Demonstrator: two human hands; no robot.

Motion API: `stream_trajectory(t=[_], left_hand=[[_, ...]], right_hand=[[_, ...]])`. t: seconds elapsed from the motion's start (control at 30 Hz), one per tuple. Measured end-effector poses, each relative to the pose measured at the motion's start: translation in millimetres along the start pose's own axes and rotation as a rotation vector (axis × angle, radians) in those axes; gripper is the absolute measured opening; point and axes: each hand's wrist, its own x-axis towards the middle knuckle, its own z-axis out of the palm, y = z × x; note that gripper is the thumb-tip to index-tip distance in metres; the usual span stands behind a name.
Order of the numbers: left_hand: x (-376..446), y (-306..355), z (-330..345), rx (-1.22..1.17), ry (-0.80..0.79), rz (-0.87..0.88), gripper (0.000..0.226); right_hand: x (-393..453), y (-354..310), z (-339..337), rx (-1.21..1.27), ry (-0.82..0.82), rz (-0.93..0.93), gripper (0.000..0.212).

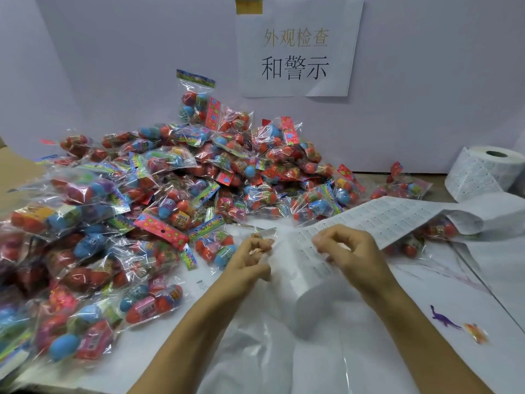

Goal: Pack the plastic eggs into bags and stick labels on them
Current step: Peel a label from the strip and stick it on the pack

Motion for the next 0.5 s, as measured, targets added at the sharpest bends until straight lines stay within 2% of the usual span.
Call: stream_trajectory(t=[0.07, 0.13, 0.27, 0.37, 0.5], left_hand=[[3.1, 0.1, -2.2, 0.044, 0.037, -0.020, 0.054], [4.6, -4.1, -3.8, 0.079, 0.009, 0.002, 0.070], [3.8, -8.0, -4.3, 0.048, -0.056, 0.055, 0.033], [3.3, -9.9, -4.6, 0.104, -0.044, 0.072, 0.035], [1.3, -11.3, -2.9, 0.063, -0.025, 0.085, 0.036]], right_hand=[[-3.6, 1.3, 6.2, -0.141, -0.075, -0.064, 0.022], [-6.5, 3.2, 11.7, -0.198, -0.131, -0.112, 0.019], [-6.7, 7.5, 14.2, -0.249, -0.162, -0.115, 0.010], [-7.1, 6.9, 14.4, -0.241, -0.152, -0.098, 0.011], [-8.2, 4.5, 14.0, -0.268, -0.117, -0.109, 0.016]])
